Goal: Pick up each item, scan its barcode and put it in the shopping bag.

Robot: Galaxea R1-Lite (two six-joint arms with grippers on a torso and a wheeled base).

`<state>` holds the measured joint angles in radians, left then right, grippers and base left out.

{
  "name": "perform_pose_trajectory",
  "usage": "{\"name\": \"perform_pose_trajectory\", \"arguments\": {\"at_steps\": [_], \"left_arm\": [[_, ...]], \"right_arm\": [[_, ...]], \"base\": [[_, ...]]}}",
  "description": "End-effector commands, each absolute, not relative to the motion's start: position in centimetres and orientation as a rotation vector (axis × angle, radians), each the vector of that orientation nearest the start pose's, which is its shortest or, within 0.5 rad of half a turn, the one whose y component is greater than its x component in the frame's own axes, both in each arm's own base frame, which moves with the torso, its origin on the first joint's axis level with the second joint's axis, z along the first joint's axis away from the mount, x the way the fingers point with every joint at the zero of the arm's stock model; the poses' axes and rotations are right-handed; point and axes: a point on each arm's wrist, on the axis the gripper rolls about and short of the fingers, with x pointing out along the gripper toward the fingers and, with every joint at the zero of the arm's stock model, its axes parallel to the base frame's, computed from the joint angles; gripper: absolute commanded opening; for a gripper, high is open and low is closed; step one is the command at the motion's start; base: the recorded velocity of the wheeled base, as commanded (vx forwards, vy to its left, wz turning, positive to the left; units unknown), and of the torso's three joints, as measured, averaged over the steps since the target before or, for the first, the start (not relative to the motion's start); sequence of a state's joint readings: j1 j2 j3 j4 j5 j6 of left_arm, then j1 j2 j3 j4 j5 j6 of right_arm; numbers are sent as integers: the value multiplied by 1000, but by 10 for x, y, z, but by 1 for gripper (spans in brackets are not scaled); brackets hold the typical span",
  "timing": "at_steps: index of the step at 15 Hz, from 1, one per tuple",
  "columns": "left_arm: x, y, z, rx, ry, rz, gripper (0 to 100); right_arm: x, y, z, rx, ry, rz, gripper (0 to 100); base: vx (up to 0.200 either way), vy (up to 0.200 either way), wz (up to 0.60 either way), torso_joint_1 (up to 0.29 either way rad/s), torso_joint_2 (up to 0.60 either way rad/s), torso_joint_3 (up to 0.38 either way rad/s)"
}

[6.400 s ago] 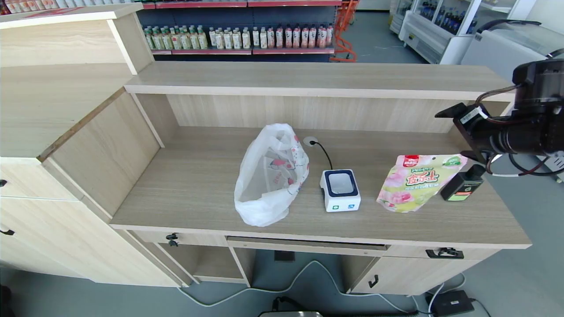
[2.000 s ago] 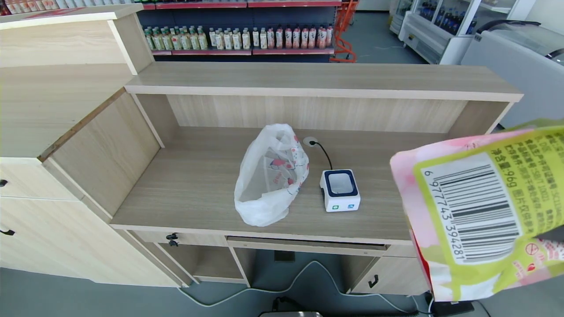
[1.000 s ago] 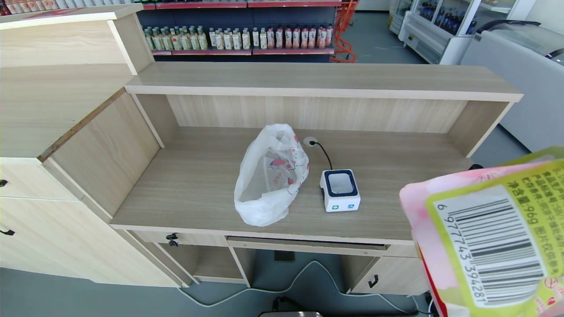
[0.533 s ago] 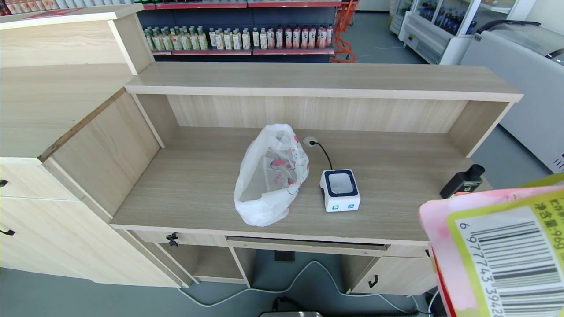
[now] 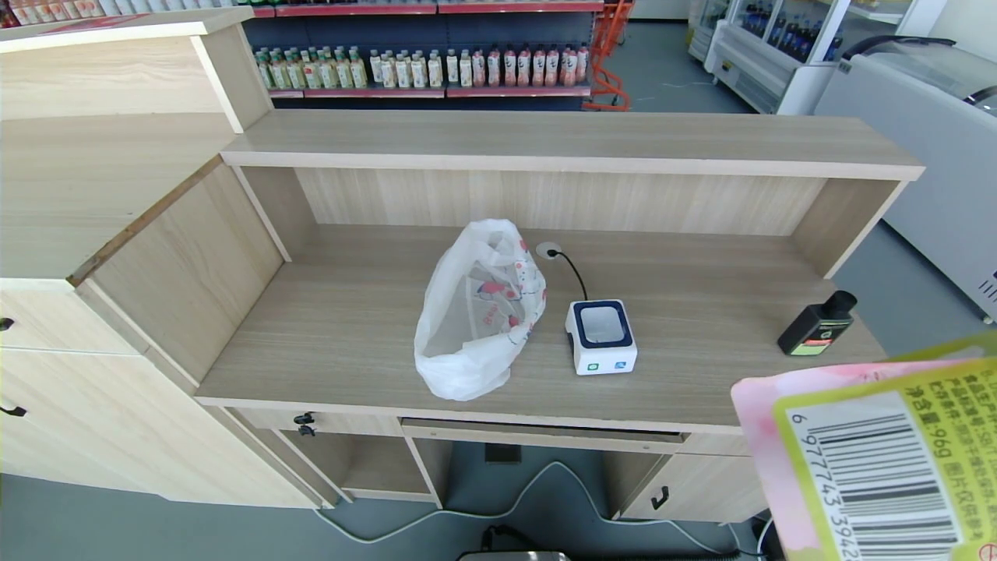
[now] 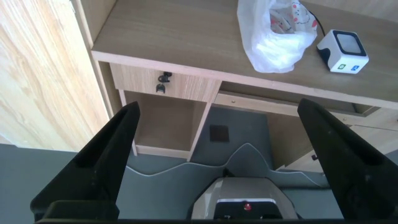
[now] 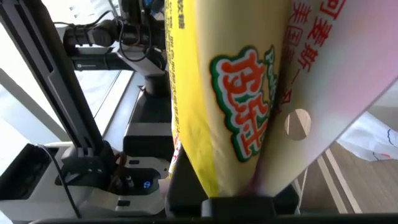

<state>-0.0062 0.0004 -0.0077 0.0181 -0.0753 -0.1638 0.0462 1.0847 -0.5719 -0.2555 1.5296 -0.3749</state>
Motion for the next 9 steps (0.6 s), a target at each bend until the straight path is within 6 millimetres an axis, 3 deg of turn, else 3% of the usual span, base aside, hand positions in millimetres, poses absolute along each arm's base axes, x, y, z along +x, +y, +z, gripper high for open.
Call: {"name": "perform_pose_trajectory", "arguments": {"at_steps": [1, 7, 9], "left_arm": [[-23, -2, 76, -164, 17, -80, 100], [-23, -2, 76, -164, 17, -80, 100], [-23, -2, 76, -164, 17, -80, 100]], "right_arm": [[130, 28, 224, -82, -80, 1602, 0], [142, 26, 230, -99, -87, 1567, 0], [148, 4, 228, -135, -45, 1298, 0]], "base": [[0, 0, 0, 0, 0, 0], [0, 0, 0, 0, 0, 0], [0, 0, 0, 0, 0, 0]]}}
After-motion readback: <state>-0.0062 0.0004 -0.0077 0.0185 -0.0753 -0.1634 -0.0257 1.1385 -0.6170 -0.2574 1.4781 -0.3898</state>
